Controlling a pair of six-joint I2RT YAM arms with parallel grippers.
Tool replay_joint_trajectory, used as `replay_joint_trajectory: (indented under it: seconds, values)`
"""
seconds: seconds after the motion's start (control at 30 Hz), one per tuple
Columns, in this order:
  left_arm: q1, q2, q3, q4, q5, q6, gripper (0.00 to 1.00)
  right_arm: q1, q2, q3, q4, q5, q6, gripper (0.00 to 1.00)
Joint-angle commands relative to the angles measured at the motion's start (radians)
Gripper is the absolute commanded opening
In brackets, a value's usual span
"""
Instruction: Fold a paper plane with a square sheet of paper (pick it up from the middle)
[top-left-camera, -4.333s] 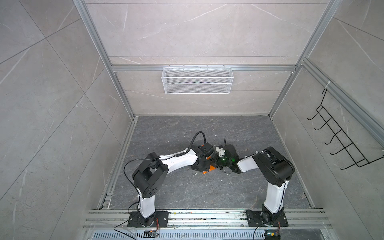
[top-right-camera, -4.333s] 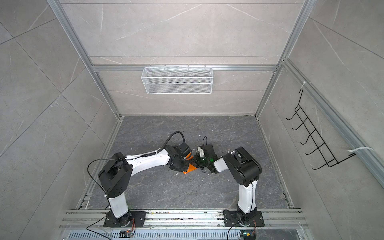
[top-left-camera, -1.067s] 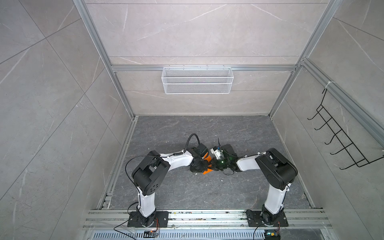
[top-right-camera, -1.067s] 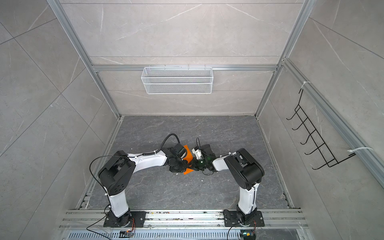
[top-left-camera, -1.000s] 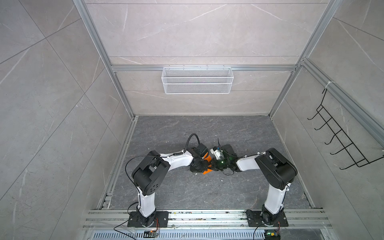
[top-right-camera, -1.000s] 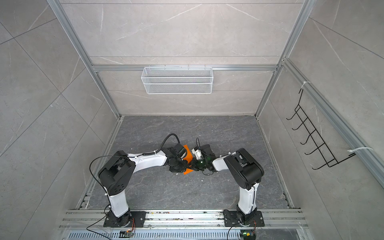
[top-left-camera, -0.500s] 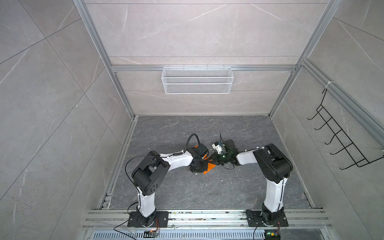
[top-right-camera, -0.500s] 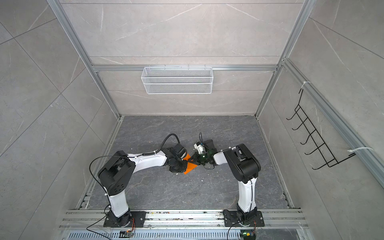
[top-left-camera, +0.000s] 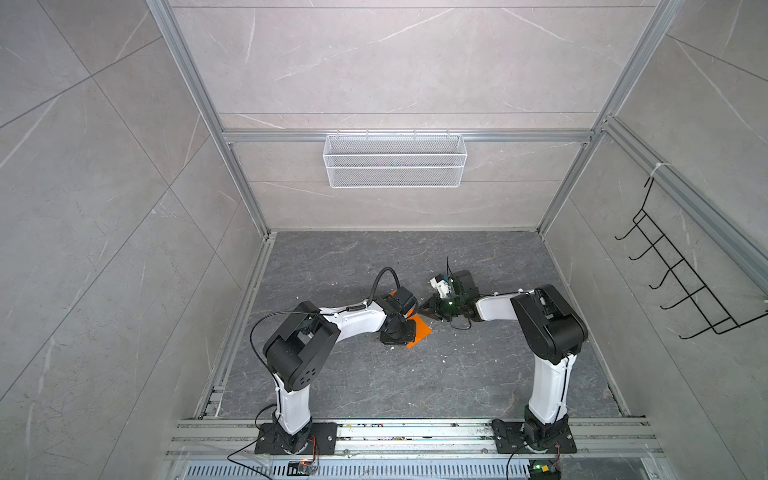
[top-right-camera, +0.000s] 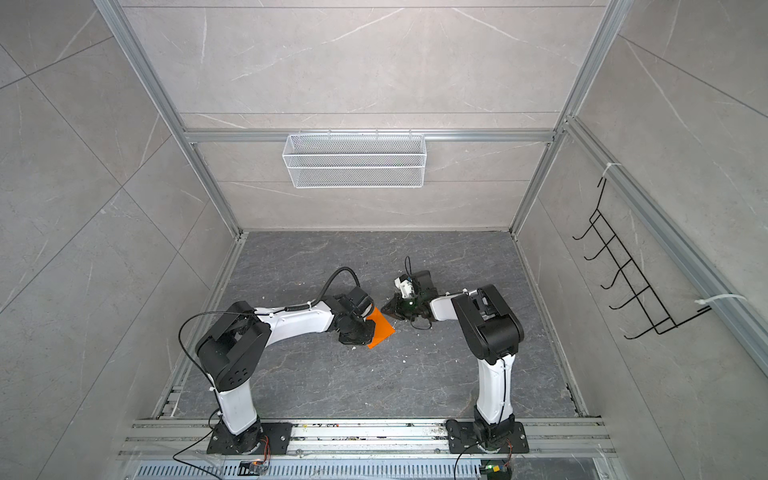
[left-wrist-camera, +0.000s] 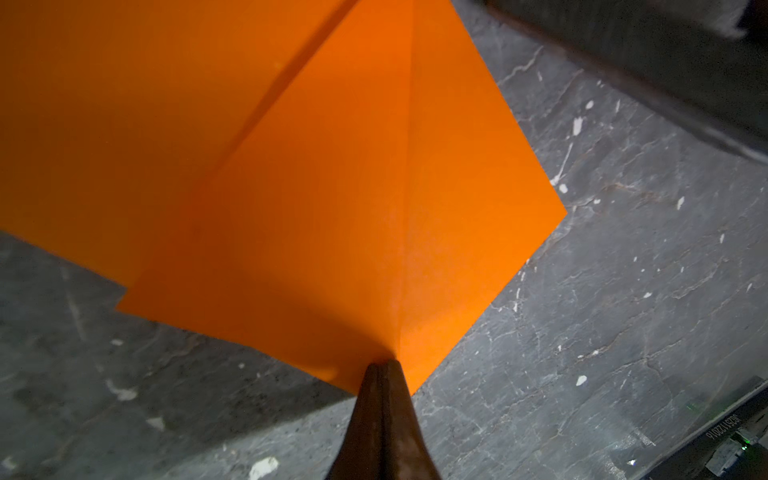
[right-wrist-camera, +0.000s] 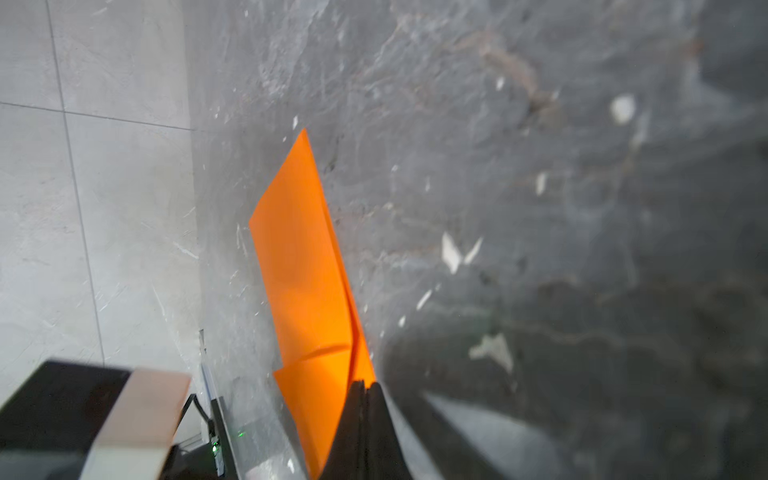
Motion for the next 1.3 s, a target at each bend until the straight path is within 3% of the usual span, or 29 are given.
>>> replay_joint_trajectory:
  seconds: [0.0, 0.33, 0.73, 0.9, 1.0, 1.2, 1.27]
  values:
    - [-0.001, 0.023, -0.030, -0.050, -0.043, 0.019, 0.00, 0.038, -0.028, -0.028, 0.043, -0.066, -0.035, 0.00]
    - [-0.001, 0.024, -0.040, -0.042, -0.038, 0.009, 0.00, 0.086, 0.044, -0.025, 0.049, -0.025, -0.018, 0.00]
    - [-0.001, 0.016, -0.041, -0.043, -0.023, 0.027, 0.00, -0.030, 0.162, 0.109, -0.045, 0.098, 0.002, 0.00]
    - [0.010, -0.018, -0.023, -0.015, 0.000, 0.026, 0.00, -0.032, 0.095, 0.120, -0.039, 0.103, 0.016, 0.00]
    - [0.028, -0.058, 0.018, 0.005, 0.032, 0.038, 0.03, -0.032, -0.022, 0.040, 0.014, 0.116, 0.033, 0.07]
    - [0.080, -0.148, 0.021, 0.108, 0.055, 0.006, 0.26, -0.026, -0.238, -0.102, -0.052, 0.222, 0.037, 0.39]
    - [0.096, -0.161, 0.009, 0.134, 0.056, -0.018, 0.29, -0.020, -0.289, -0.146, -0.056, 0.252, 0.046, 0.48]
